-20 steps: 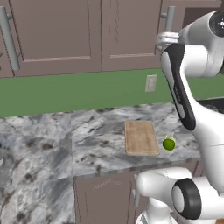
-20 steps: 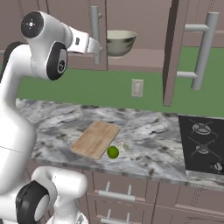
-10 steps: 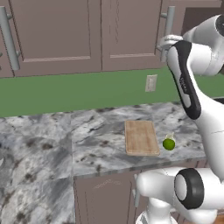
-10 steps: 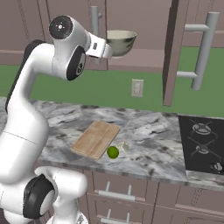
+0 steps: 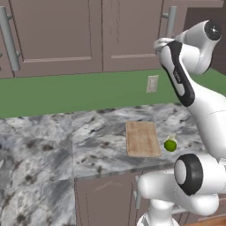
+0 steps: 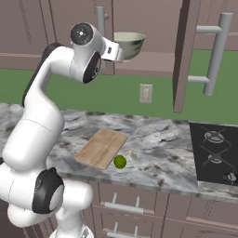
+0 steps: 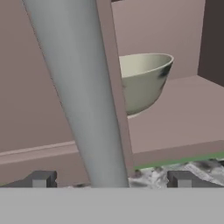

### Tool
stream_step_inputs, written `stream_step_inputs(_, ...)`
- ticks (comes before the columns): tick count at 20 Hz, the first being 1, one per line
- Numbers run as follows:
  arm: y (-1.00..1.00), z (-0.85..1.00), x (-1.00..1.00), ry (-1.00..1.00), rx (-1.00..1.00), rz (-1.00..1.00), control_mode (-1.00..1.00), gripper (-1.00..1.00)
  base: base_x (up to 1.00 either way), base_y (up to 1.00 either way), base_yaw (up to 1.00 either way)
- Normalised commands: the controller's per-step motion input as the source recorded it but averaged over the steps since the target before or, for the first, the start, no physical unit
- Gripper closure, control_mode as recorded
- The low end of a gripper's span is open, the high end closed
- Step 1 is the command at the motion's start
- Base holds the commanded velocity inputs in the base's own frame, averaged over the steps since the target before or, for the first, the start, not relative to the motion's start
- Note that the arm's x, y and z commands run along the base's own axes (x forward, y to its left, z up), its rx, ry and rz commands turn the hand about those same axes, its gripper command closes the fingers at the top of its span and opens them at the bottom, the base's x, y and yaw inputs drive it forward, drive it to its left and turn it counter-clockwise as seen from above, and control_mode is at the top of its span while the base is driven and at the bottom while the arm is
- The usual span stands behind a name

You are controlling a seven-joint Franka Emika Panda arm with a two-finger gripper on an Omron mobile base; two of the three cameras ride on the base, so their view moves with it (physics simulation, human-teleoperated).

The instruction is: Open the cabinet. Place the bowl and condiment on the counter. Then place the lime and garlic on the cutting board.

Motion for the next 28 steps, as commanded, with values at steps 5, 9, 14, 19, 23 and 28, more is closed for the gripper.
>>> stream_step_inputs(5, 0.0, -0.11, 0.56, 0.0, 0.0, 0.03, -1.0, -1.0, 0.0, 0.0, 0.0)
stream_step_inputs(9, 0.0, -0.09, 0.49, 0.0, -0.02, 0.03, -1.0, 1.0, 0.0, 0.0, 0.0)
stream_step_inputs(14, 0.0, -0.03, 0.07, 0.03, 0.0, 0.01, -1.0, 1.0, 0.0, 0.0, 0.0)
stream_step_inputs(19, 0.33, -0.14, -0.35, 0.02, 0.0, 0.11, -1.0, 1.0, 0.0, 0.0, 0.0)
stream_step_inputs(23, 0.73, -0.02, -0.91, 0.0, -0.03, 0.22, -1.0, 1.0, 0.0, 0.0, 0.0)
stream_step_inputs(28, 0.92, 0.0, -1.0, 0.0, -0.1, 0.22, -1.0, 1.0, 0.0, 0.0, 0.0)
